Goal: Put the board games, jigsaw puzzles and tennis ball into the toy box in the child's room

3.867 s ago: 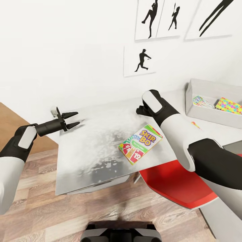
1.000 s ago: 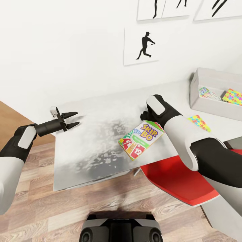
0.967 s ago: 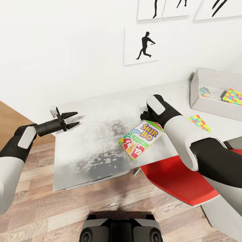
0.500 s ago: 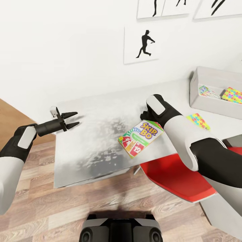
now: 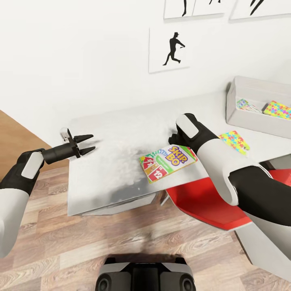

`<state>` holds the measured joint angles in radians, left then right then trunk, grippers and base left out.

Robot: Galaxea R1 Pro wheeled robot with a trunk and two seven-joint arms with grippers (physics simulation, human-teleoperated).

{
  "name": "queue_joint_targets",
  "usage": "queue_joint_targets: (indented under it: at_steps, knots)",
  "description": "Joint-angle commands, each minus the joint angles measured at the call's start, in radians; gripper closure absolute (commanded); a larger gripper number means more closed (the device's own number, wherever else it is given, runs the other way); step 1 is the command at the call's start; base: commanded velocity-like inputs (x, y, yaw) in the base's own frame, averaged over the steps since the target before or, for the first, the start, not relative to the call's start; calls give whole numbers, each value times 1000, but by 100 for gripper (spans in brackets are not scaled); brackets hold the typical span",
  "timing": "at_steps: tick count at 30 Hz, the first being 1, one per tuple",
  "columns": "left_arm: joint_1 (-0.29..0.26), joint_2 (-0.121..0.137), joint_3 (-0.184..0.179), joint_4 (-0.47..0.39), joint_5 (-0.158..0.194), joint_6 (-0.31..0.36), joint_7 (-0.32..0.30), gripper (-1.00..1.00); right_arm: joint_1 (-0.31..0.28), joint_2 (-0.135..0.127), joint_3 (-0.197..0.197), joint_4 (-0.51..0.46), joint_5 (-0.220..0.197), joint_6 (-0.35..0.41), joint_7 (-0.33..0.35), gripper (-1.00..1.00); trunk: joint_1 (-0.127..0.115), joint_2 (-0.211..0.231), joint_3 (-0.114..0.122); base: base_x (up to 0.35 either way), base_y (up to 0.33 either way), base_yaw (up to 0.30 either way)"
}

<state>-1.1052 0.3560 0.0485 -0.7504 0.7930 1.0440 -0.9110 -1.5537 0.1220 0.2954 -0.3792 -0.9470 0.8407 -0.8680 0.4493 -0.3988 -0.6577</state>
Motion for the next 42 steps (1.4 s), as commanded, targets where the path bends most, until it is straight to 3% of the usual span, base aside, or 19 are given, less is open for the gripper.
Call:
queue_joint_targets:
  at_steps: [1,17,29,42]
  knots:
    - [-1,0,1,0,-4,3,-5,-100,0,-1,8,14,-19,8,-8,-100,1,-1,-1,-25,0,0]
    - [0,0,1,0,-5,3,-5,-100,0,-1,7,30,-19,9,-8,-100,1,-1,-1,-3,26,0]
    - [0,0,1,0,-5,3,-6,-100,0,-3,5,32,-19,21,-8,-100,1,-1,-1,0,156,0]
    - [-1,0,1,0,-6,3,-5,-100,0,-4,-41,33,-19,34,-8,-100,1,-1,-1,0,67,0]
